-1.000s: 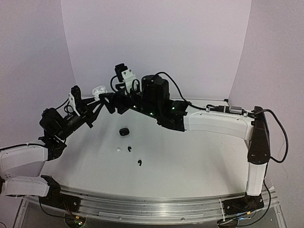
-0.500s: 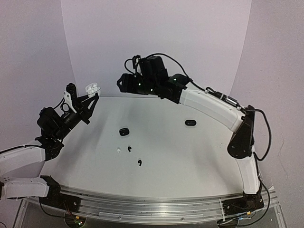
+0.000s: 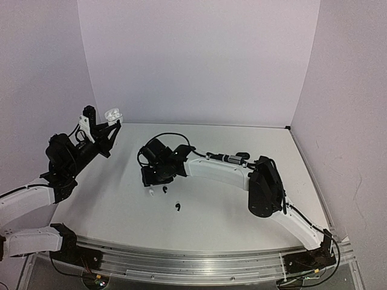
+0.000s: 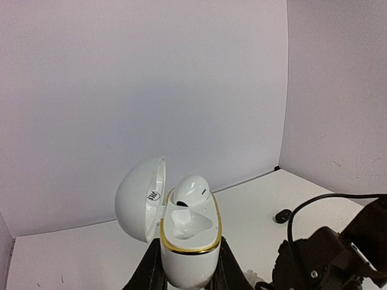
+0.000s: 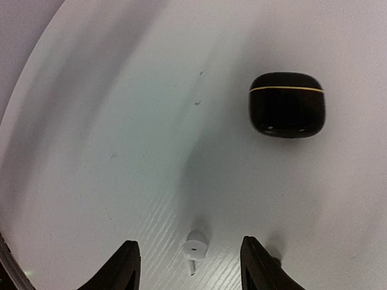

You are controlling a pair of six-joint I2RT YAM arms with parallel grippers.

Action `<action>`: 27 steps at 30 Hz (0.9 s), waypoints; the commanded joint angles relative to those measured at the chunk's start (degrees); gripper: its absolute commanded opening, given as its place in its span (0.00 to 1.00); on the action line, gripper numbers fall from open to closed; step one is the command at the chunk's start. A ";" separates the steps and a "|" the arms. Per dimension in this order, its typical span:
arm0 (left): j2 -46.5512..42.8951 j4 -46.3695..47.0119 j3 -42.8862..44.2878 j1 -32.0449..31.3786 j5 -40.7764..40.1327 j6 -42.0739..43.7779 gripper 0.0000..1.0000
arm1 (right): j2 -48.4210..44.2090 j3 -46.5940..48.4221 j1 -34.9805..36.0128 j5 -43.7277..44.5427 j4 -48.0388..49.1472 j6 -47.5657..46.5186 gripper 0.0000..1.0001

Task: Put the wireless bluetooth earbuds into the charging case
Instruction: Move the left earbud to the center of the board.

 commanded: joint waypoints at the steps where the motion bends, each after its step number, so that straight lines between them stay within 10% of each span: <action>1: -0.89 -0.29 3.43 0.37 1.16 -0.11 0.00 | -0.28 1.29 2.54 2.48 5.49 -2.85 0.51; 27: -0.92 -0.47 3.47 0.44 2.70 -0.63 0.00 | 3.80 -2.69 4.64 8.92 6.89 -7.55 0.38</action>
